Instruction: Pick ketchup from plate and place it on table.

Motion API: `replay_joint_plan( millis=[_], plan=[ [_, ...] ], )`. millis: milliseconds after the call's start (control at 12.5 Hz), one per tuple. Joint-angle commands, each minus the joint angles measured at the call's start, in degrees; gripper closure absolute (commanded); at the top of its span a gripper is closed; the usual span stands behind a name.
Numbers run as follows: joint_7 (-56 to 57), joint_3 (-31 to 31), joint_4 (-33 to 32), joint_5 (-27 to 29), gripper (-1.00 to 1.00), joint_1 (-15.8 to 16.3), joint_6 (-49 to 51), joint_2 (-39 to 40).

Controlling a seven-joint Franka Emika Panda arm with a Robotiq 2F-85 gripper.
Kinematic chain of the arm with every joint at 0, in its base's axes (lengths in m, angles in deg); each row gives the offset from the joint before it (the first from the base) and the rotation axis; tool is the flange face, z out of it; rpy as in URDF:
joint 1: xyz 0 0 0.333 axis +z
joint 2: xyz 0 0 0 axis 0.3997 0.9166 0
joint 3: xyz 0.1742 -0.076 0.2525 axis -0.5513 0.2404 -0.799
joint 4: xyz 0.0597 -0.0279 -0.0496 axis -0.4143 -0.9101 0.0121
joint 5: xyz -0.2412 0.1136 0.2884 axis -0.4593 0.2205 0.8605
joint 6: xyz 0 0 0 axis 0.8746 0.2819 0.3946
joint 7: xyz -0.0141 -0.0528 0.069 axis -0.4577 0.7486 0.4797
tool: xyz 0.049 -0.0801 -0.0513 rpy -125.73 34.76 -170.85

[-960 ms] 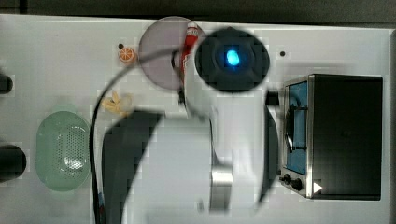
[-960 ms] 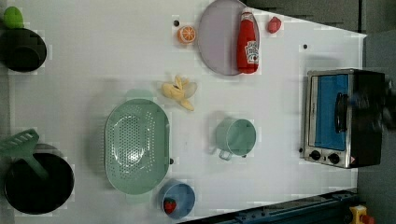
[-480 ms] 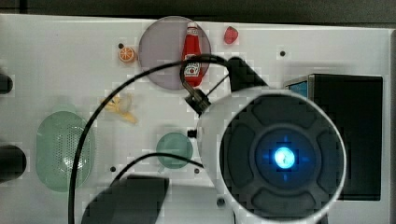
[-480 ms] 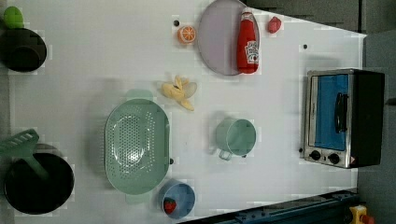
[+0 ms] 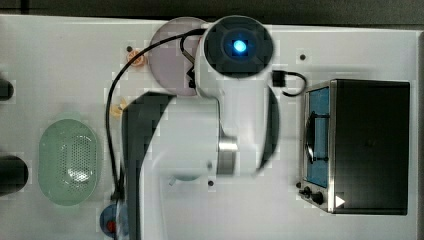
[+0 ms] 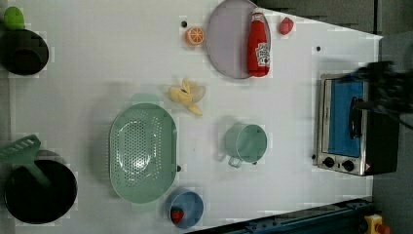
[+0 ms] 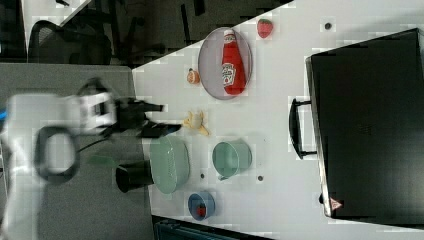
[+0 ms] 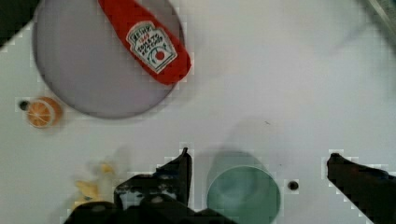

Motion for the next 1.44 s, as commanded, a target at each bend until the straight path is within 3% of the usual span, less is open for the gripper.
replay_joint_plan(
  millis=[80, 560, 1440],
  plan=[
    [10.97, -0.79, -0.55, 0.6, -1.0, 0.44, -4.78, 4.36],
    [29.12, -0.78, 3.16, 0.4, -1.0, 0.47, -16.1, 17.3],
    [36.93, -0.85, 19.01, -3.1, -1.0, 1.8, -21.7, 38.28]
  ],
)
